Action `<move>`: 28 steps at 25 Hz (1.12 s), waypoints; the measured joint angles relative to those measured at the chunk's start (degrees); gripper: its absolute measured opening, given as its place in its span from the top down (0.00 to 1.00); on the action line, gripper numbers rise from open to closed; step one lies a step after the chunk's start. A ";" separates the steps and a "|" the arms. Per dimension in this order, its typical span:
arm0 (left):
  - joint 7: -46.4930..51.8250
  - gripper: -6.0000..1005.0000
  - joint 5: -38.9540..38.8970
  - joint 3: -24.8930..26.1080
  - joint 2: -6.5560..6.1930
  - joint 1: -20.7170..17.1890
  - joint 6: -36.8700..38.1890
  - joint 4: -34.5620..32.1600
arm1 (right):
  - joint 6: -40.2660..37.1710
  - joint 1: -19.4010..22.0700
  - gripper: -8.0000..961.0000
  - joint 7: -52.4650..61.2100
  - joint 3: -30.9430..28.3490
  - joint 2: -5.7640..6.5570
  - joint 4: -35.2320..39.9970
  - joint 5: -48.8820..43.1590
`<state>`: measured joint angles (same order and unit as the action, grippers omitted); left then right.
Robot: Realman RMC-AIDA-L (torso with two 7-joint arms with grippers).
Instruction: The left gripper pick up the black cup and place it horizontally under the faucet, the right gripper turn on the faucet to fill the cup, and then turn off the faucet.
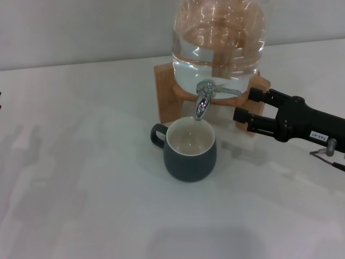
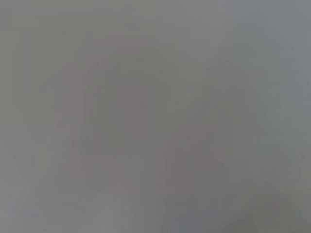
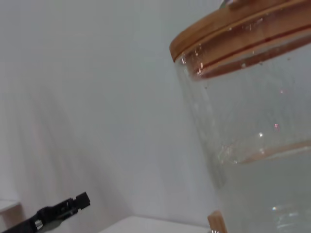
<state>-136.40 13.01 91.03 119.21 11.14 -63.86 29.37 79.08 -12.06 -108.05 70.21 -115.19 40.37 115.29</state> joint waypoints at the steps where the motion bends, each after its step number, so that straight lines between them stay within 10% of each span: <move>1: 0.00 0.60 0.00 0.02 0.00 0.02 0.00 -0.07 | 0.11 0.00 0.12 0.01 0.11 -0.02 0.05 0.45; 28: -0.18 0.60 -0.11 0.46 -0.03 0.68 0.23 -1.42 | 2.70 -1.30 0.12 0.19 4.74 0.08 0.07 3.02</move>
<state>-136.58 12.90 91.50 119.18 11.83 -63.64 27.95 81.78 -13.37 -107.86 74.96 -115.12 40.45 118.31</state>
